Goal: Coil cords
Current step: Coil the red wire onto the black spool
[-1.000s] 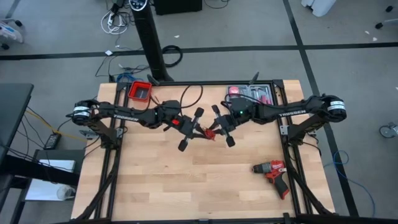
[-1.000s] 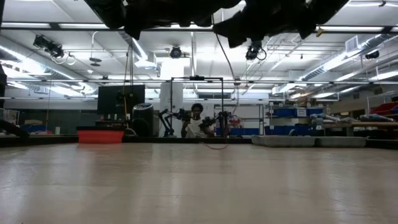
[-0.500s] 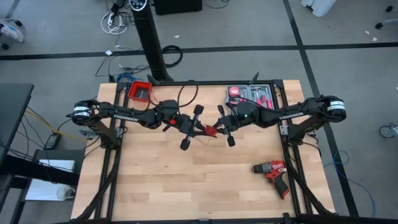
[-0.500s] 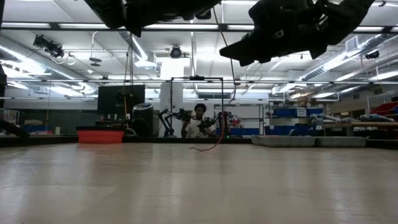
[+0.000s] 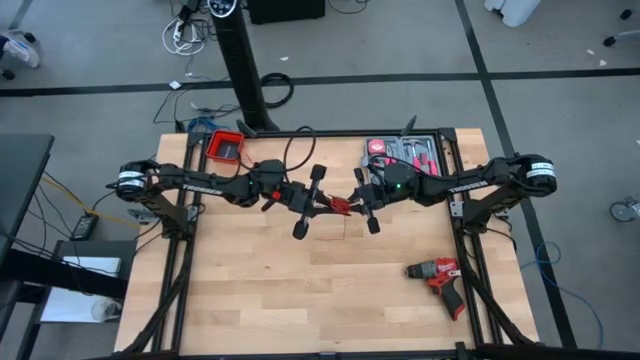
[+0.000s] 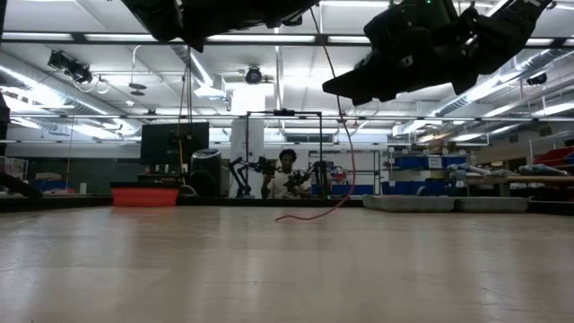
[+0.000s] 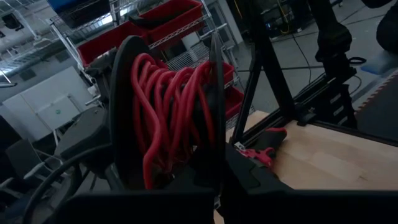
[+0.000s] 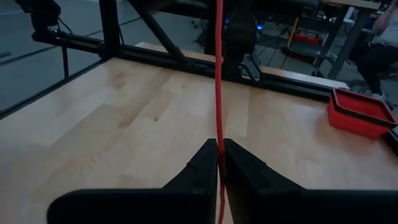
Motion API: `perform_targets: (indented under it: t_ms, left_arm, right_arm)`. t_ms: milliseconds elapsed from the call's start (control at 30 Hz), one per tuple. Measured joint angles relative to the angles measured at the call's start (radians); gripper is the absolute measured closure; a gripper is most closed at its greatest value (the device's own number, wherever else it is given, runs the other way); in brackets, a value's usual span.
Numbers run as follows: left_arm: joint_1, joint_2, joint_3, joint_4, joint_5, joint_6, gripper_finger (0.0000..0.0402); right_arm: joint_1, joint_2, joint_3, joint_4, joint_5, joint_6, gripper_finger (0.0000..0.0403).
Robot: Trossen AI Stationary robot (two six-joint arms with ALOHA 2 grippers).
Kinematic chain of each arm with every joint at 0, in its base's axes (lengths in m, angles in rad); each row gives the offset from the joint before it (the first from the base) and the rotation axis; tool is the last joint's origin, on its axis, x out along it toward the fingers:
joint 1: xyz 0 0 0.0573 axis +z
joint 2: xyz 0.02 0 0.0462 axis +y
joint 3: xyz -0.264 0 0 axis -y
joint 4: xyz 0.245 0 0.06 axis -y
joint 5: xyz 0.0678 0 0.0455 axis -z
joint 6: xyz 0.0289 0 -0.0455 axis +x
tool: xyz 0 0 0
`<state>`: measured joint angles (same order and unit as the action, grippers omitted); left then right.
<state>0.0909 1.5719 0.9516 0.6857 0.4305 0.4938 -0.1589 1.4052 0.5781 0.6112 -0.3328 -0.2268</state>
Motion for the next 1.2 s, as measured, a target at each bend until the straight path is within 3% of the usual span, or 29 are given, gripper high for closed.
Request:
perform_targets:
  t_ms: [367,767,967,1200]
  left_arm:
    - [0.0,0.0,0.0,-0.011,-0.022,-0.005,0.0396]
    - [0.0,0.0,0.0,-0.071,-0.238,-0.003,0.0396]
    - [0.0,-0.013,0.0,-0.205,-0.337,-0.012,0.0396]
    - [0.0,-0.022,0.0,-0.328,-0.396,-0.167,0.0396]
  right_arm:
    - [-0.009,0.0,0.0,-0.043,-0.001,-0.004,0.0394]
    - [-0.01,-0.006,0.0,-0.114,-0.023,-0.019,0.0401]
    - [-0.011,-0.086,-0.001,-0.266,-0.045,-0.07,0.0401]
    - [-0.03,-0.212,-0.001,-0.377,-0.001,-0.092,0.0402]
